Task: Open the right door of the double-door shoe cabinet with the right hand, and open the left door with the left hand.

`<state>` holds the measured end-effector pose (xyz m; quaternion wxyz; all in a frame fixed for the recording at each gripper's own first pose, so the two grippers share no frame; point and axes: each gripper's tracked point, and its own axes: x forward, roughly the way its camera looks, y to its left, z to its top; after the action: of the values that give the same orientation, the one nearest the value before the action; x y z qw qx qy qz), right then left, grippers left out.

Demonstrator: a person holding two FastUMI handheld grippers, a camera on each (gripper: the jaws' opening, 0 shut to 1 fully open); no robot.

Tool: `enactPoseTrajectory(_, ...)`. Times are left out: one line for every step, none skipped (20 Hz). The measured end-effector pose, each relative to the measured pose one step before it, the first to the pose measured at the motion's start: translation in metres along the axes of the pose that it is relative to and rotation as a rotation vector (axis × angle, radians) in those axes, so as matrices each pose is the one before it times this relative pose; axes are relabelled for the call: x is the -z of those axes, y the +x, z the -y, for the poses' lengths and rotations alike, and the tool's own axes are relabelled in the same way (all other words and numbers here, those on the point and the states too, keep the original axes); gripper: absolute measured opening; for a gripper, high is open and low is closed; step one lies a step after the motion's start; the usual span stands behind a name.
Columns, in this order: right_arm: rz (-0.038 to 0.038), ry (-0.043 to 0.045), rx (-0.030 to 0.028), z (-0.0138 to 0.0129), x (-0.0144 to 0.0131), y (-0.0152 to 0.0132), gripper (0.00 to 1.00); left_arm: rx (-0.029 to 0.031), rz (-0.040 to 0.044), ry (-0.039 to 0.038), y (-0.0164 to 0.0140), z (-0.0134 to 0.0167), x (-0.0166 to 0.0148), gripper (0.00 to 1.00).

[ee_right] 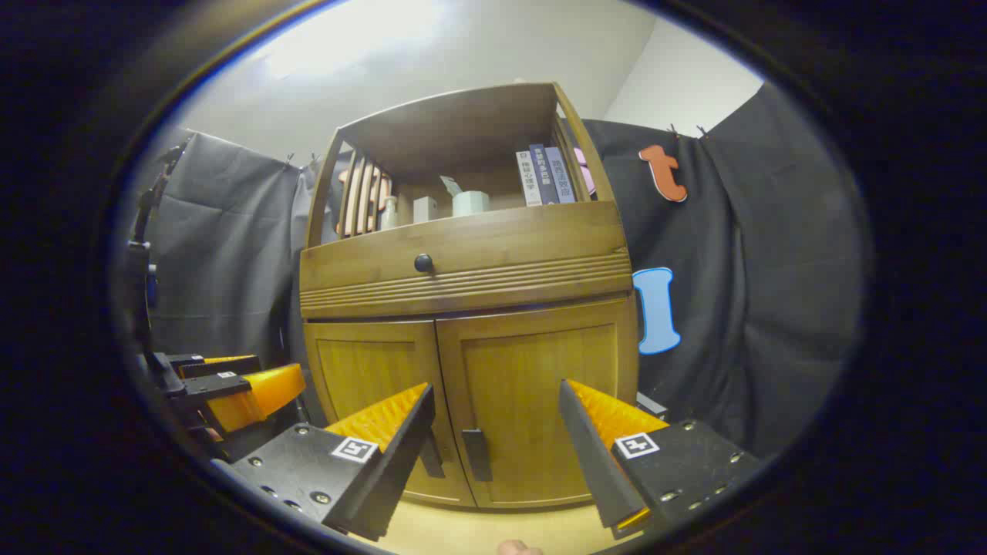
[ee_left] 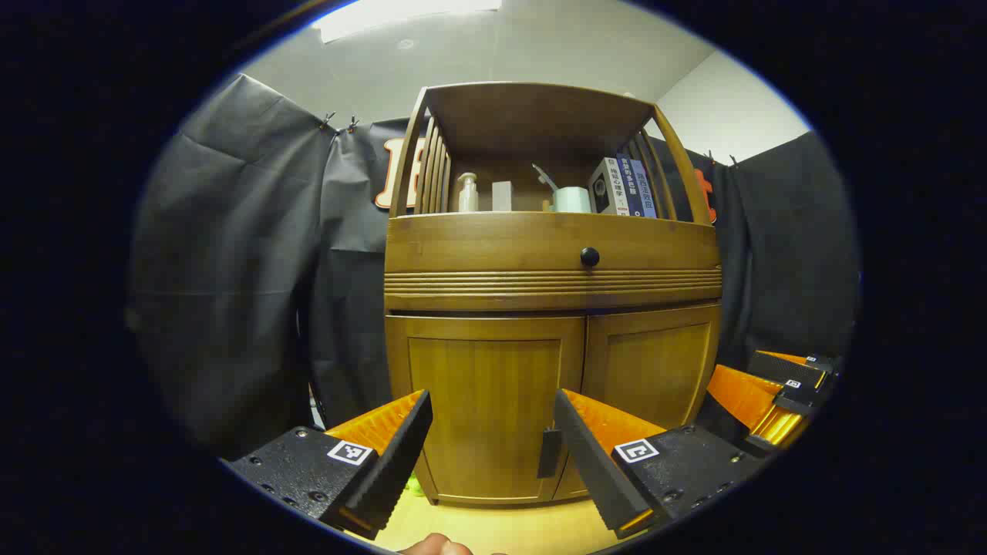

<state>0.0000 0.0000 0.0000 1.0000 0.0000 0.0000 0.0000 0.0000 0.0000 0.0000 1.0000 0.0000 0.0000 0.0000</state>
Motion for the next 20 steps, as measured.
enactPoseTrajectory(0.00286, -0.00684, -0.0011, -0.00145, -0.00028, 0.00008, 0.94, -0.0043, 0.00101, -0.00439, -0.00035, -0.00309, -0.00049, 0.98)
enactPoseTrajectory(0.00017, -0.00648, 0.0005, -0.00153, -0.00094, -0.00062, 0.94, -0.00332, 0.00047, -0.00511, 0.00006, -0.002, 0.00036, 0.98)
enactPoseTrajectory(-0.0011, -0.0039, 0.00021, -0.00006, 0.00091, -0.00083, 0.96, -0.0023, -0.00246, -0.00316, 0.00105, -0.0013, 0.00027, 0.98)
enactPoseTrajectory(-0.00386, -0.00164, 0.00055, -0.00002, 0.00049, 0.00046, 0.94, -0.00065, -0.00426, -0.00072, 0.00059, -0.00069, 0.00105, 0.98)
enactPoseTrajectory(-0.00552, -0.00086, 0.00106, -0.0006, 0.00111, -0.00037, 0.94, -0.00269, -0.00627, -0.00466, 0.00143, -0.00119, 0.00163, 0.98)
enactPoseTrajectory(-0.00362, -0.00043, 0.00147, 0.0003, 0.00056, 0.00015, 0.94, 0.00093, -0.00583, -0.01101, 0.00094, -0.00052, 0.00152, 0.98)
enactPoseTrajectory(0.00021, -0.00089, 0.00309, 0.00009, -0.00016, 0.00021, 0.94, 0.00558, -0.00446, -0.01229, 0.00074, 0.00081, 0.00115, 0.98)
enactPoseTrajectory(0.00073, -0.00133, 0.00196, 0.00015, -0.00031, 0.00029, 0.94, 0.00361, -0.00318, -0.00891, 0.00119, 0.0002, 0.00158, 0.98)
enactPoseTrajectory(0.00074, -0.00174, 0.0009, -0.00039, 0.00089, 0.00014, 0.96, 0.0026, -0.0027, -0.00238, 0.00107, 0.0, 0.00098, 0.98)
enactPoseTrajectory(-0.00007, -0.00244, 0.00082, 0.0001, 0.00034, 0.00046, 0.96, 0.00359, -0.0026, 0.00537, 0.00024, -0.00004, 0.0008, 0.98)
enactPoseTrajectory(-0.00099, -0.00305, 0.00173, 0.00039, 0.00074, 0.00087, 0.96, -0.00124, 0.00385, 0.01213, 0.00028, -0.0012, -0.00111, 0.98)
enactPoseTrajectory(-0.00096, -0.00224, 0.00116, -0.00019, 0.00078, 0.00089, 0.96, -0.00497, 0.00671, 0.01297, 0.00066, -0.00211, -0.00098, 0.98)
enactPoseTrajectory(-0.00168, -0.00173, 0.00182, 0.00017, 0.00143, 0.00107, 0.96, -0.0016, 0.00543, 0.01198, 0.00152, -0.00114, -0.00171, 0.98)
enactPoseTrajectory(-0.00379, -0.00051, -0.00019, -0.00013, 0.00173, 0.00145, 0.96, -0.00153, 0.00703, 0.00752, 0.00126, -0.00084, -0.00114, 0.98)
enactPoseTrajectory(-0.00491, 0.00025, -0.00111, -0.00065, 0.00322, 0.00249, 0.94, -0.00068, 0.00541, 0.00221, 0.00171, -0.00107, -0.00198, 0.98)
enactPoseTrajectory(-0.00833, 0.00009, 0.00019, -0.00049, 0.00414, 0.00341, 0.94, 0.00027, 0.00234, -0.00111, 0.0008, -0.00134, 0.00011, 0.98)
enactPoseTrajectory(-0.01297, -0.00045, 0.00068, -0.00159, 0.00624, 0.00465, 0.94, -0.00229, 0.0006, -0.00273, 0.00142, -0.00228, -0.00079, 0.98)
enactPoseTrajectory(-0.01626, 0.00002, 0.0011, -0.00186, 0.00633, 0.00811, 0.94, -0.00053, -0.00038, -0.00116, 0.00117, -0.00241, -0.00012, 0.98)
enactPoseTrajectory(-0.0167, 0.00187, -0.00019, -0.0026, 0.00802, 0.00993, 0.94, -0.00477, 0.00007, 0.00173, 0.00141, -0.00347, -0.00025, 0.98)
enactPoseTrajectory(-0.01534, 0.0044, 0.00034, -0.00106, 0.00767, 0.00807, 0.96, -0.00972, 0.00047, 0.00491, 0.00035, -0.00574, 0.00006, 0.98)
